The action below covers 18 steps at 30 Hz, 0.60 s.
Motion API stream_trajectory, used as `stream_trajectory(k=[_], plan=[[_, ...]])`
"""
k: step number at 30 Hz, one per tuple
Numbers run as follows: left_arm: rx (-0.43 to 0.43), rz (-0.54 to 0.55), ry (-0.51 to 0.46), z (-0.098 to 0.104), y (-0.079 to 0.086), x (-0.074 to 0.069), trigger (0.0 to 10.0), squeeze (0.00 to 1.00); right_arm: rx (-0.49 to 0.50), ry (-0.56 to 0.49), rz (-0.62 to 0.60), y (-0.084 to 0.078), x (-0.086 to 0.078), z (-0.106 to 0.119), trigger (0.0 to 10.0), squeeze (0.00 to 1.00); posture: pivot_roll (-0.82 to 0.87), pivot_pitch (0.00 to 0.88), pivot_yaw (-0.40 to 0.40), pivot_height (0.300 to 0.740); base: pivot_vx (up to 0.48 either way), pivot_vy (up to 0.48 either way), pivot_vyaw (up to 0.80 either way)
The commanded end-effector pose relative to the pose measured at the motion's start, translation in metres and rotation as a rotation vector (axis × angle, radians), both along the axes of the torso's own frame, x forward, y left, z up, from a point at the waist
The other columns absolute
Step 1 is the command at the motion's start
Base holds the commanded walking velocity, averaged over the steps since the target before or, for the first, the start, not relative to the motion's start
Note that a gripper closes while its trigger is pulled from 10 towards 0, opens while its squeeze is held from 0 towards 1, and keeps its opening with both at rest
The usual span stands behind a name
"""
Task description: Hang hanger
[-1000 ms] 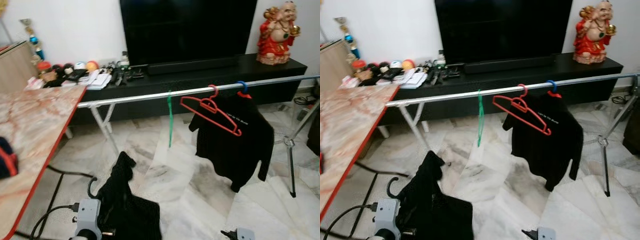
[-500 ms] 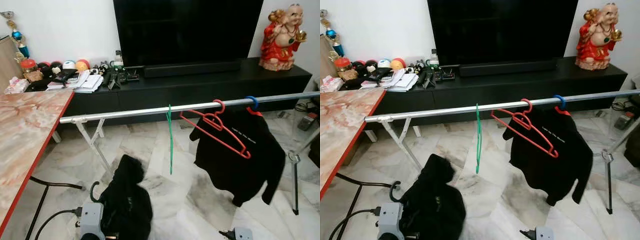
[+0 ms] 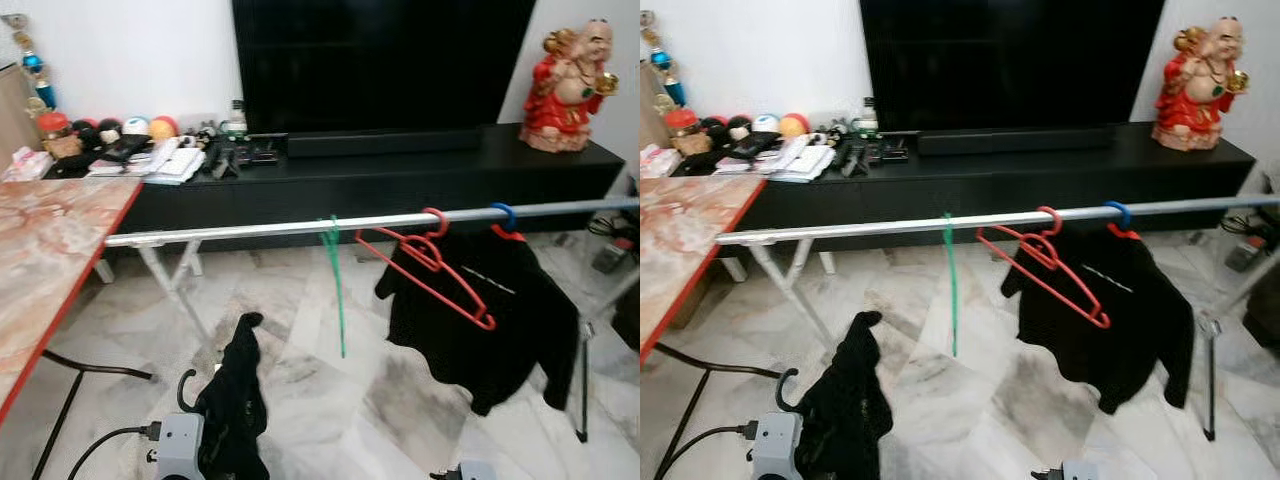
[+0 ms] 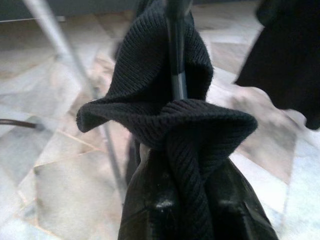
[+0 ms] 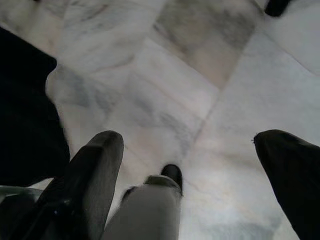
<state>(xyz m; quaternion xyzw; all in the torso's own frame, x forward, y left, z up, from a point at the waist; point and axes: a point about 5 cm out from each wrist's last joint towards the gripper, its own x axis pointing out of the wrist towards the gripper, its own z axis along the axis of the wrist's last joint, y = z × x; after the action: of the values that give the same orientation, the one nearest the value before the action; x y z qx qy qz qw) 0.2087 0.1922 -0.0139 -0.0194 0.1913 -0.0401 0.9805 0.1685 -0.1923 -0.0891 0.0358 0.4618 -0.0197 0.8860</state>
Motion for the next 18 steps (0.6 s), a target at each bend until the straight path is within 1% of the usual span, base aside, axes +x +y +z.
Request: stream_trajectory(k=[1,5,18], plan=[[0.007,-0.020,-0.033,0.0054,-0.0040,0.0045,10.0,0.00,-0.011,0.007,0.011,-0.0036,-0.0028,-0.0007,10.0,0.00,-0.03,0.026,0.031,0.740,0.000,-0.480,0.00],[0.008,-0.016,-0.038,0.0070,-0.0022,0.0051,10.0,0.00,-0.001,0.007,0.018,-0.0008,-0.0023,-0.0008,10.0,0.00,-0.03,0.053,0.035,0.740,0.000,-0.480,0.00],[-0.002,-0.004,-0.032,0.0057,-0.0046,0.0020,10.0,0.00,0.014,0.016,0.042,0.0042,-0.0034,-0.0020,10.0,0.00,-0.03,0.065,0.036,0.740,0.000,-0.480,0.00]])
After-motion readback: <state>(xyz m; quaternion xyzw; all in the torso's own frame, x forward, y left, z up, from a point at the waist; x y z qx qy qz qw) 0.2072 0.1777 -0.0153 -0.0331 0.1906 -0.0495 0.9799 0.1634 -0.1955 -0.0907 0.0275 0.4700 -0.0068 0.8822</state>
